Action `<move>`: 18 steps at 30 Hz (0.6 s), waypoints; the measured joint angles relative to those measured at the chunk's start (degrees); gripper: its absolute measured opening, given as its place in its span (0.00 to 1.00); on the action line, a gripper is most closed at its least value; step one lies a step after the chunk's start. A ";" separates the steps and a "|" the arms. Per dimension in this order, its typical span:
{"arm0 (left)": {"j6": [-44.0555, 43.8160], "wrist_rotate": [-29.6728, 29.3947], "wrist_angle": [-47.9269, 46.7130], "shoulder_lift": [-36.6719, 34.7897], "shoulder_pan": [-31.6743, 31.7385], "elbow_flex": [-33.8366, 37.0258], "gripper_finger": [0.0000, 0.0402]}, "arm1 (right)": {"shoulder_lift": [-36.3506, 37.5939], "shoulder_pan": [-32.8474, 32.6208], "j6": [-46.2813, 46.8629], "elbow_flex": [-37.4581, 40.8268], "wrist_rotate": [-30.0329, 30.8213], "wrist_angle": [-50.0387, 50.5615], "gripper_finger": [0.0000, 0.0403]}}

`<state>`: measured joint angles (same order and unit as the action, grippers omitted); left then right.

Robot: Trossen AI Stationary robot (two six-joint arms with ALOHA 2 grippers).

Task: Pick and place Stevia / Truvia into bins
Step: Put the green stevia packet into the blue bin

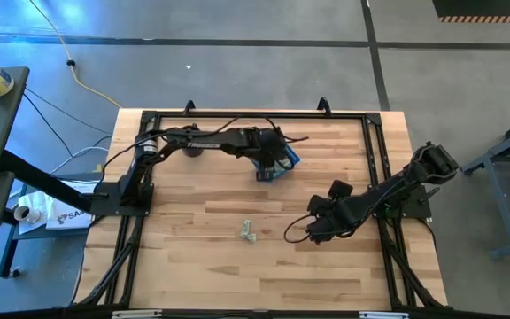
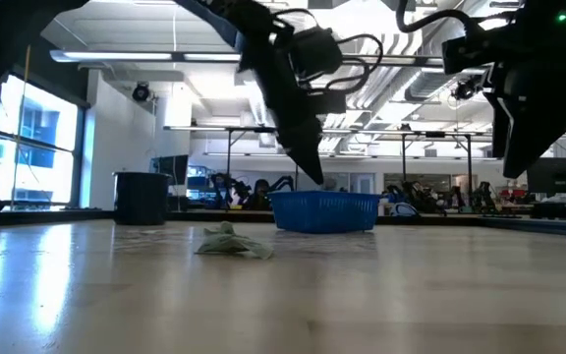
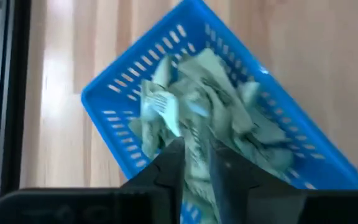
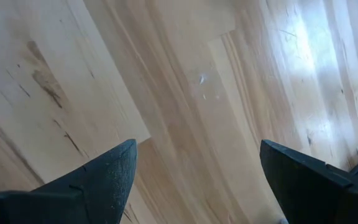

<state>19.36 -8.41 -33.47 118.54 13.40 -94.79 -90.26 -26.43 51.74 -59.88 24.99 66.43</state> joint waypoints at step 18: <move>-18.06 26.07 -35.42 -0.23 -4.72 -5.25 0.38 | 0.00 0.29 0.93 0.00 -0.36 -7.34 0.82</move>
<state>1.30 17.66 -68.89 118.31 8.67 -100.04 -90.26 -26.14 52.66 -59.88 24.63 59.09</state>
